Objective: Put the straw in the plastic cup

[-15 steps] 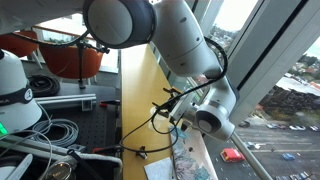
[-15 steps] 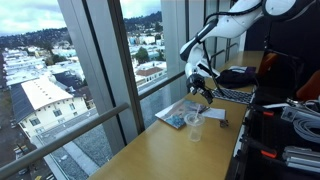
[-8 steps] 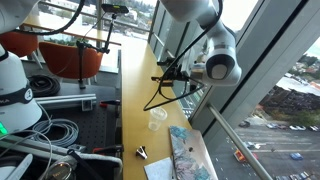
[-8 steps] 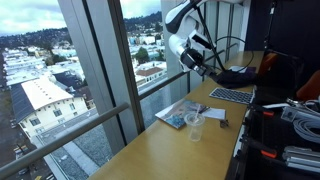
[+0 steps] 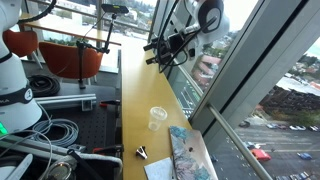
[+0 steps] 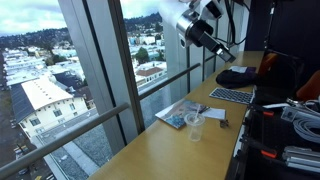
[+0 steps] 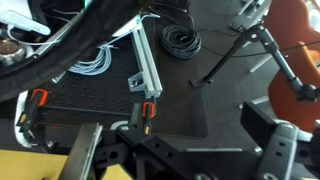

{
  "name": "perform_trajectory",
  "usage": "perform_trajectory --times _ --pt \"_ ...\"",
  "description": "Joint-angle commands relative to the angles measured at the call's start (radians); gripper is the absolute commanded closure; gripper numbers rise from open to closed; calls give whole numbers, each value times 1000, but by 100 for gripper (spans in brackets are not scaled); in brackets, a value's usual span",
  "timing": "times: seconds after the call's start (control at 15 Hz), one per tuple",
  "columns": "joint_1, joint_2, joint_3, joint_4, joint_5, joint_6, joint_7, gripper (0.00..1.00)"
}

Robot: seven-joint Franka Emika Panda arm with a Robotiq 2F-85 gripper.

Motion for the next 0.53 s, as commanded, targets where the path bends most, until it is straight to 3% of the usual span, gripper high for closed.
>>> perform_trajectory --times 0.0,0.27,0.47 --pt "36 -126 34 -220 -173 153 -15 0" --pt "64 -184 74 -393 -367 272 12 0" --pt "88 -202 105 -461 -501 281 38 0"
